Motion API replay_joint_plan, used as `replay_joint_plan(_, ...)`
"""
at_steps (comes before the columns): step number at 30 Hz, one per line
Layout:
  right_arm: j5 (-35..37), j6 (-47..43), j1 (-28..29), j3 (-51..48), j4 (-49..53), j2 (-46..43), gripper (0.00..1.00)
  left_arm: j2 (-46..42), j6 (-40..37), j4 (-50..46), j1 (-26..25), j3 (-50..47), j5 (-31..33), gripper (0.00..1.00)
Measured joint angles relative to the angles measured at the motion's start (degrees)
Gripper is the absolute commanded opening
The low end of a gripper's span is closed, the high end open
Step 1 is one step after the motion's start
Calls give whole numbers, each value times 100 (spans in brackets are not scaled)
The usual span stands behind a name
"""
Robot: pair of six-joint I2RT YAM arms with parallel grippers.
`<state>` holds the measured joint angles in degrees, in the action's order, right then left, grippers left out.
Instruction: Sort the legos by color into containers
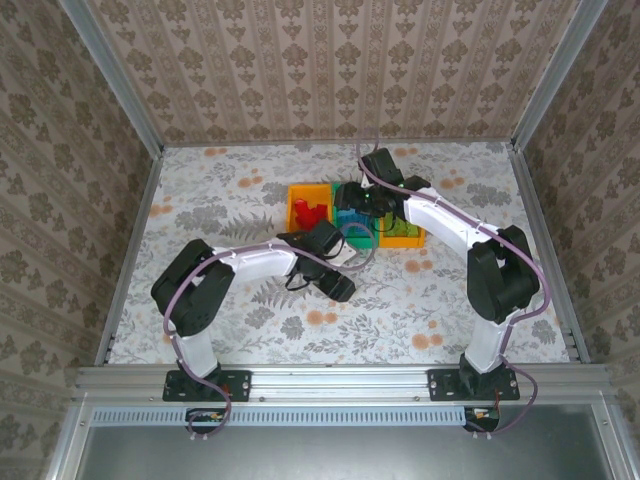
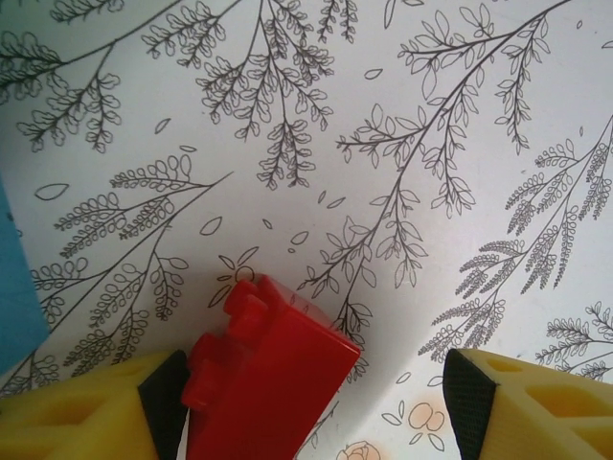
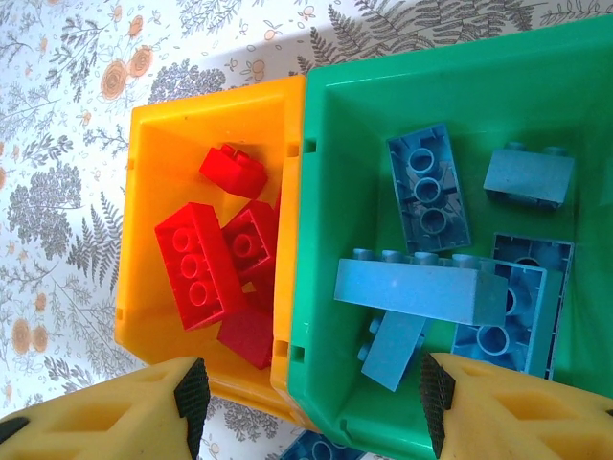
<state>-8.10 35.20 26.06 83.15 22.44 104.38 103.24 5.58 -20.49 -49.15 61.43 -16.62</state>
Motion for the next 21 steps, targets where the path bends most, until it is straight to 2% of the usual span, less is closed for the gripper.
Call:
replay_joint_plan(6, -2, 2, -70, -129, -7, -26, 64, 4, -4, -114, -7, 9, 157, 73)
replay_joint_plan(11, 2, 2, -129, -234, -13, -125, 64, 44, -37, -227, -66, 74, 319, 67)
replay_joint_plan(21, 0, 63, -203, -352, -129, -310, 64, 160, -289, -404, -160, 227, 590, 69)
